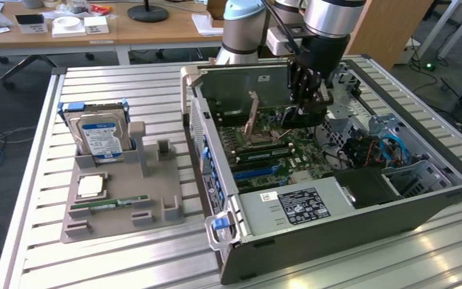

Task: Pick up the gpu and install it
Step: 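Insert the gpu into the slot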

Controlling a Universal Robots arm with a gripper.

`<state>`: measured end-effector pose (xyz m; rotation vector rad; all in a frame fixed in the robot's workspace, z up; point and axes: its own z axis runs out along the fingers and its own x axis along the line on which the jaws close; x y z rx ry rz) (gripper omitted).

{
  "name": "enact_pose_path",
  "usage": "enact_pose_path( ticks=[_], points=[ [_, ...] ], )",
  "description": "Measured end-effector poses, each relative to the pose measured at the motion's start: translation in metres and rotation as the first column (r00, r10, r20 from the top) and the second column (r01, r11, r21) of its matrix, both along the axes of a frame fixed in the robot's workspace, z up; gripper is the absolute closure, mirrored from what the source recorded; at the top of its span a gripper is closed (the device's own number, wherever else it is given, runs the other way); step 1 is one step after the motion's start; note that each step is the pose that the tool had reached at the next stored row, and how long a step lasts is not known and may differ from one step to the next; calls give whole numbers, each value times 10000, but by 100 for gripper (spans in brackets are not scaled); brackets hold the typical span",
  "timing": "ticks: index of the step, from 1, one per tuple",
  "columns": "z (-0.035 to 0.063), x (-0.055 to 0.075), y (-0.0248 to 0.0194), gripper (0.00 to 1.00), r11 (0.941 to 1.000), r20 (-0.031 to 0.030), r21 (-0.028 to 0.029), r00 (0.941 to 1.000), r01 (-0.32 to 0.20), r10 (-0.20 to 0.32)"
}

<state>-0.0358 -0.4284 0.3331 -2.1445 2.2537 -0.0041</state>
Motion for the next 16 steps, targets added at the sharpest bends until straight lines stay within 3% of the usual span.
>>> enact_pose_path(
  ticks=[16],
  points=[
    [-1,-33,0,73,10000,4,0,10000,-1,1]
  ],
)
